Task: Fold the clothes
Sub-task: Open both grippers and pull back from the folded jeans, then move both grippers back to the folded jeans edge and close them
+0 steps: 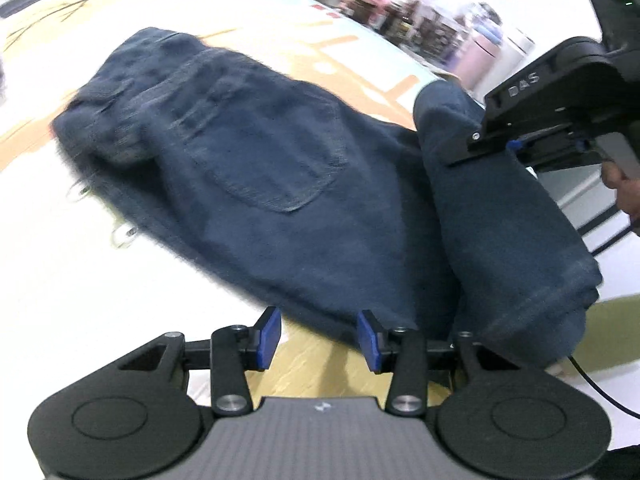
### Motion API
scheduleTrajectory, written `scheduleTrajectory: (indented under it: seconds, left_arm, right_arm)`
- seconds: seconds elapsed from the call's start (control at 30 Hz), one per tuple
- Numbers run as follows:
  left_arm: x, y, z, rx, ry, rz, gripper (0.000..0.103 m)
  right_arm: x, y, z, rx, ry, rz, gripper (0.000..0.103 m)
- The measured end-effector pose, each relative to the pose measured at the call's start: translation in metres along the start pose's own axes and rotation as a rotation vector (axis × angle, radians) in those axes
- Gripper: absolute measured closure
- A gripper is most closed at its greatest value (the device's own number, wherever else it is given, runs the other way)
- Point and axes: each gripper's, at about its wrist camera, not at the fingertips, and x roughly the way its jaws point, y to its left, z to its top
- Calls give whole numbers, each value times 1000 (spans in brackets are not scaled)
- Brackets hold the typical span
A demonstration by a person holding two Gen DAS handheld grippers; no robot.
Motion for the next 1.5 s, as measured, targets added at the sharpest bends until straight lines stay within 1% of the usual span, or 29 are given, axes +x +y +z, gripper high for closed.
scheduleTrajectory:
  seconds: [0.1,0.17,0.2,0.37,0.4,0.5,0.63,0.77,0.87,0.93,1.03,1.1,1.17,1.23,1.27,1.33,1.4,1.5]
  left_arm:
    - [-6,13,-7,-56,-15,4,59]
    - [-10,20,-10,-91,-27,7,59]
    - [-13,23,-12,-106,-33,8,59]
    - [-30,27,-16,-151,-77,0,59]
    - [-34,25,-16,-153,-88,-2,59]
    - [-43,14,-15,-147,-116,-16,59]
    - [-53,-9,-10,-126,-156,-46,58]
    - [-57,-41,-4,-92,-184,-49,58]
    - [-56,-63,-2,-92,-200,-29,58]
    - [-55,-79,0,-106,-207,-34,57]
    - [-55,-102,0,-147,-241,-34,57]
    - [-53,-118,1,-175,-260,-43,57]
    - [-43,-134,2,-219,-265,-37,57]
    - [-32,-150,3,-264,-270,-24,57]
    - [-25,-157,4,-290,-273,-4,57]
    - [-12,-165,2,-344,-276,44,57]
    - [2,-169,-2,-426,-277,89,57]
    - [15,-171,-13,-547,-303,156,57]
  right_arm:
    - [16,14,4,-1,24,-15,87]
    - [27,23,6,-2,40,-26,81]
    - [32,28,7,-2,48,-31,81]
    - [33,53,8,-57,63,52,81]
    - [30,56,8,-73,54,60,81]
    - [14,62,9,-124,13,72,81]
    - [-16,55,12,-180,-43,91,81]
    - [-47,39,15,-244,-103,94,81]
    - [-65,20,17,-275,-125,101,81]
    - [-75,5,19,-311,-142,106,81]
    - [-84,-16,23,-390,-168,114,81]
    - [-82,-32,30,-444,-174,136,81]
    - [-75,-46,39,-483,-157,173,81]
    - [-65,-58,48,-507,-119,223,83]
    - [-60,-63,51,-530,-100,252,86]
    - [-49,-71,57,-585,-64,308,86]
    - [-37,-74,61,-643,-26,352,86]
    - [-17,-72,62,-700,35,401,86]
